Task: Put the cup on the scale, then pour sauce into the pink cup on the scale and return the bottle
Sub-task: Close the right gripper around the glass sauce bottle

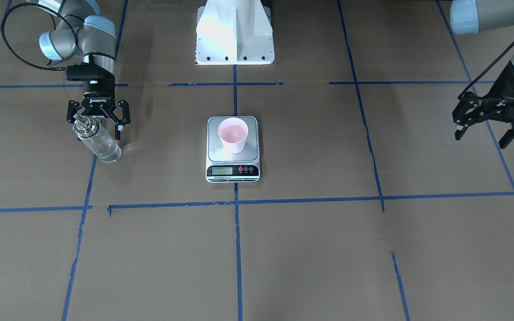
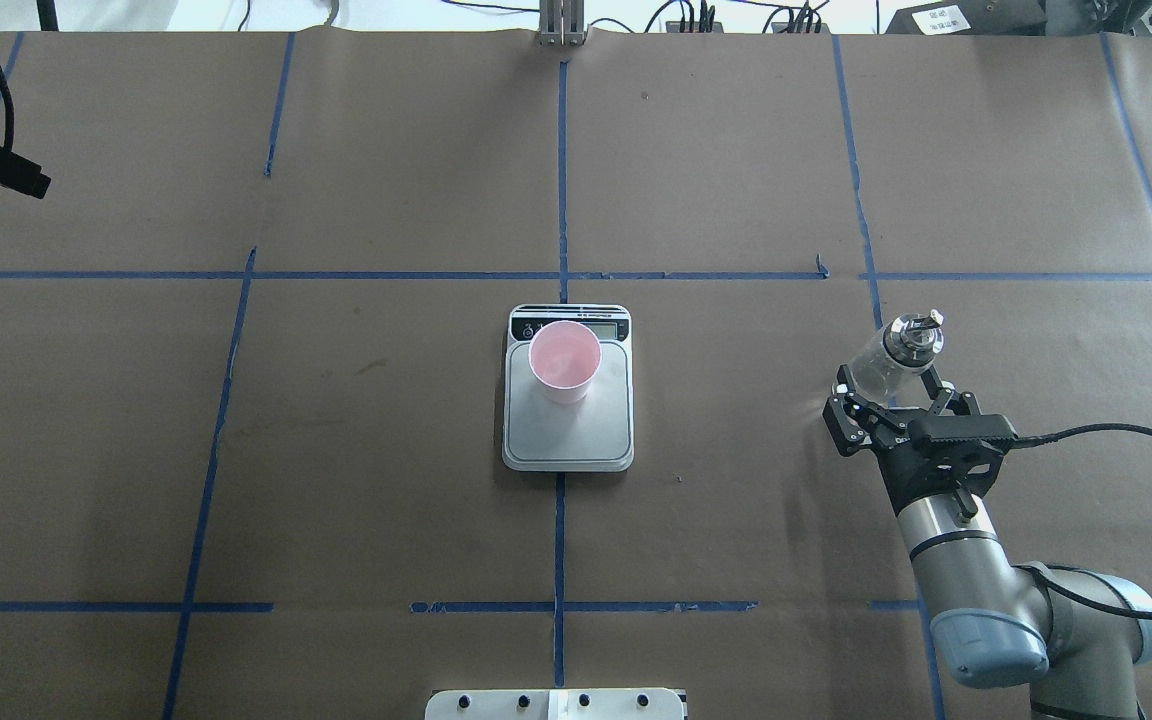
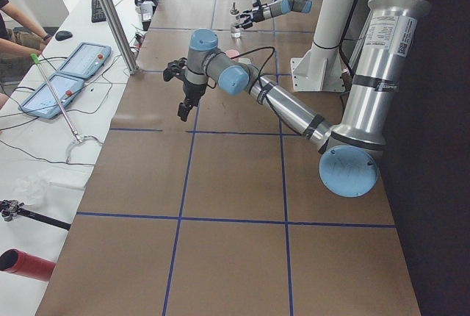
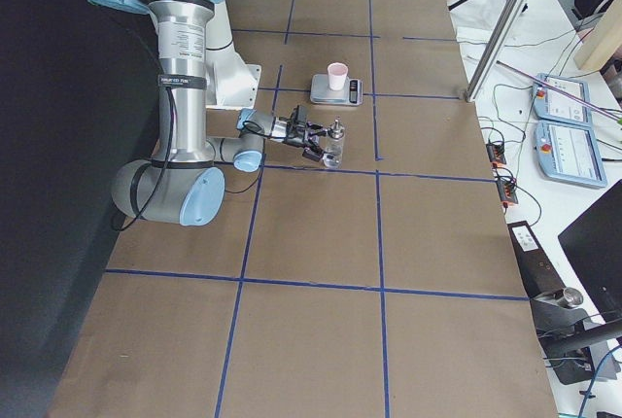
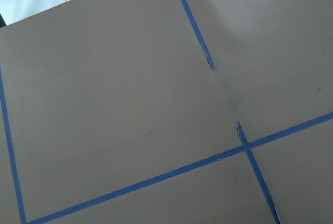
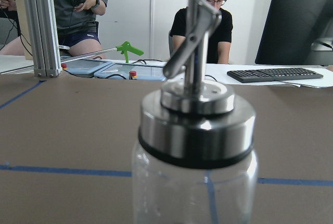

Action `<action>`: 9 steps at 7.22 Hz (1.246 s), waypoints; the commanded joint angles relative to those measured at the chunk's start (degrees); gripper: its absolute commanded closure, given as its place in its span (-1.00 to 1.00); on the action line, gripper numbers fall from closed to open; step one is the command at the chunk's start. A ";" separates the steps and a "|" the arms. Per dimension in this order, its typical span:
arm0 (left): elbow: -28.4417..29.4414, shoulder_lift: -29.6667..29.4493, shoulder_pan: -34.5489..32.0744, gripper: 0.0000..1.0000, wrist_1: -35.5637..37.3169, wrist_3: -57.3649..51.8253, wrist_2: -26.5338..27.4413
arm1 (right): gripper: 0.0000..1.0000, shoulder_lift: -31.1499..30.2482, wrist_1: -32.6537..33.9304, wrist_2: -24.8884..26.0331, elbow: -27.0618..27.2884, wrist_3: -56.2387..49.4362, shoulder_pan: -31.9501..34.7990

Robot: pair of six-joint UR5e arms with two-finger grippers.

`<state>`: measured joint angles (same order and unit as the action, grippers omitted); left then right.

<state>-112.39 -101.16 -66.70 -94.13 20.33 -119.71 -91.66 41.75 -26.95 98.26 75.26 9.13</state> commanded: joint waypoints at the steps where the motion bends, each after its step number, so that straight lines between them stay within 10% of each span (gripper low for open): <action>1: -0.11 0.00 -0.01 -0.82 0.00 0.06 0.00 | -1.00 0.08 -0.01 -0.56 -0.44 -0.02 0.45; 7: -0.29 0.00 -0.10 -0.82 0.09 -0.03 0.00 | -0.91 2.45 -0.09 -2.23 -2.55 -0.46 1.95; 9: -0.20 0.00 -0.28 -0.82 0.17 0.06 0.00 | -0.19 2.54 -5.50 -3.62 -2.98 -3.68 2.30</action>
<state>-112.62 -101.16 -66.90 -94.02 20.37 -119.70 -89.22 40.13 -29.46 95.65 74.16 11.20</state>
